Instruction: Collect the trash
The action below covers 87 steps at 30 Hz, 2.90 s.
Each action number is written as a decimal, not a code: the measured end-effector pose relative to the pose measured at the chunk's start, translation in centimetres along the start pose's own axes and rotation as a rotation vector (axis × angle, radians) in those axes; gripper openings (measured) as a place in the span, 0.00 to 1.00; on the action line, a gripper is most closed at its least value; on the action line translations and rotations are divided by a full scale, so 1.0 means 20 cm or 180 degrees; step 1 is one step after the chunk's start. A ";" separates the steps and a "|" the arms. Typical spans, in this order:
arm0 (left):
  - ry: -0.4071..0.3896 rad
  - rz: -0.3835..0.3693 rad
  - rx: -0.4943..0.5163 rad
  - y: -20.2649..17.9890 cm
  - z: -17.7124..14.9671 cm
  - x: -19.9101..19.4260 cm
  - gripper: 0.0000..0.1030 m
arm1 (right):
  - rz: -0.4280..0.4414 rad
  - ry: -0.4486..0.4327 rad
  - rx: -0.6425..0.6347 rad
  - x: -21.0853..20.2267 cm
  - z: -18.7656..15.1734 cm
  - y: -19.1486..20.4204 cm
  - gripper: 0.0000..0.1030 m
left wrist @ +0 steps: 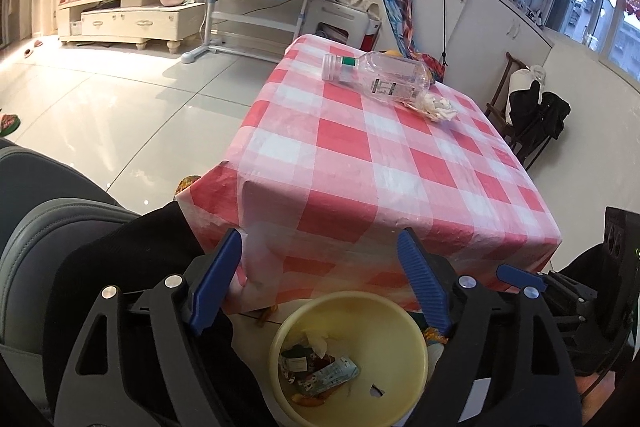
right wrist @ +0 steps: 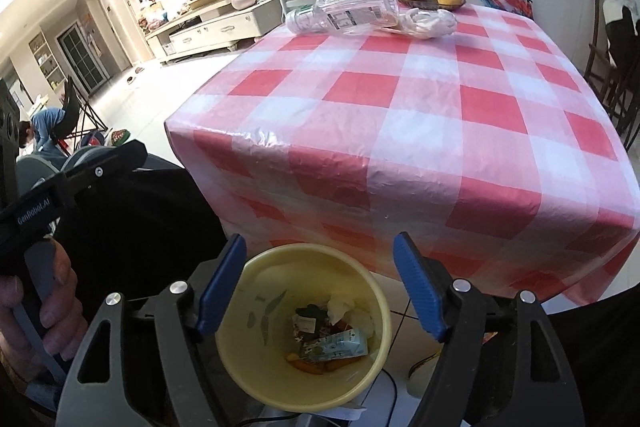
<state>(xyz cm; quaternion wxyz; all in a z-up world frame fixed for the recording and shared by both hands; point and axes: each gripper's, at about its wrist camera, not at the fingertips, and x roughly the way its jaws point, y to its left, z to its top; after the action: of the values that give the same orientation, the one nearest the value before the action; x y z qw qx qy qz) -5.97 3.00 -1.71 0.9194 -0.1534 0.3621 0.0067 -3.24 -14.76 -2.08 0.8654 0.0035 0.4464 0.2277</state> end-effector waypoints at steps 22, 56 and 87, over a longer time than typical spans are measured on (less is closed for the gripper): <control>0.0031 0.0011 0.0021 -0.01 -0.01 0.02 0.77 | -0.0078 -0.0015 -0.0154 0.01 -0.01 0.05 0.73; 0.0050 0.0002 0.0061 -0.03 -0.03 0.03 0.79 | -0.0103 -0.0036 -0.0166 0.01 0.00 0.05 0.73; -0.0144 0.0121 0.2817 -0.62 0.83 0.65 0.84 | 0.0173 -0.0310 0.0329 0.13 0.60 -0.49 0.73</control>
<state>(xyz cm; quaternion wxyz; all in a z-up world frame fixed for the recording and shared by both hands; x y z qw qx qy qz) 16.13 -5.25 4.51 0.9039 0.2619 0.3127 -0.1287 11.12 -20.21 1.12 0.8782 0.0714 0.4147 0.2272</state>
